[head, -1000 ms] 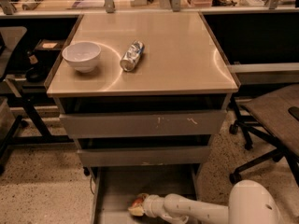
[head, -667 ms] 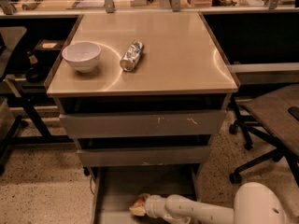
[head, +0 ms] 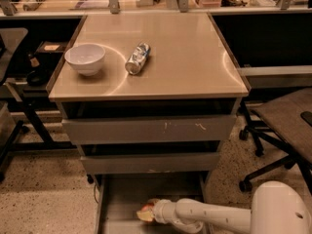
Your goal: Pick apple from bottom drawer and place on counter
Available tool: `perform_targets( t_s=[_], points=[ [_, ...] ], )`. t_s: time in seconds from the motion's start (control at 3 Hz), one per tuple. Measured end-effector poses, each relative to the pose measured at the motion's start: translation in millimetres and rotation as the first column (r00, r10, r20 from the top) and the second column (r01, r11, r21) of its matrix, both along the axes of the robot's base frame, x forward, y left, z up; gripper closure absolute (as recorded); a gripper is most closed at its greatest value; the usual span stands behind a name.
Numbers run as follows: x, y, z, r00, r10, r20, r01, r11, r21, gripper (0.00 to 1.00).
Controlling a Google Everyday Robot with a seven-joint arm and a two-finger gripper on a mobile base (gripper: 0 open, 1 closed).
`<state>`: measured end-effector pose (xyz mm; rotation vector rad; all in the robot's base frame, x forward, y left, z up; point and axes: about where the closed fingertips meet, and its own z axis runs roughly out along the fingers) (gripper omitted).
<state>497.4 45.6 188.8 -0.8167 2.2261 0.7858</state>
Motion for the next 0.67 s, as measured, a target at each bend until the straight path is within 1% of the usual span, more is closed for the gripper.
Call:
perform_targets(
  t_s=[0.33, 0.67],
  points=[
    [3.9, -7.7, 18.2, 0.9986, -0.030, -0.044, 0.029, 0.999, -0.024, 1.00],
    [10.0, -16.5, 36.3, 0.9953, -0.059, -0.077, 0.056, 0.998, -0.033, 1.00]
  ],
)
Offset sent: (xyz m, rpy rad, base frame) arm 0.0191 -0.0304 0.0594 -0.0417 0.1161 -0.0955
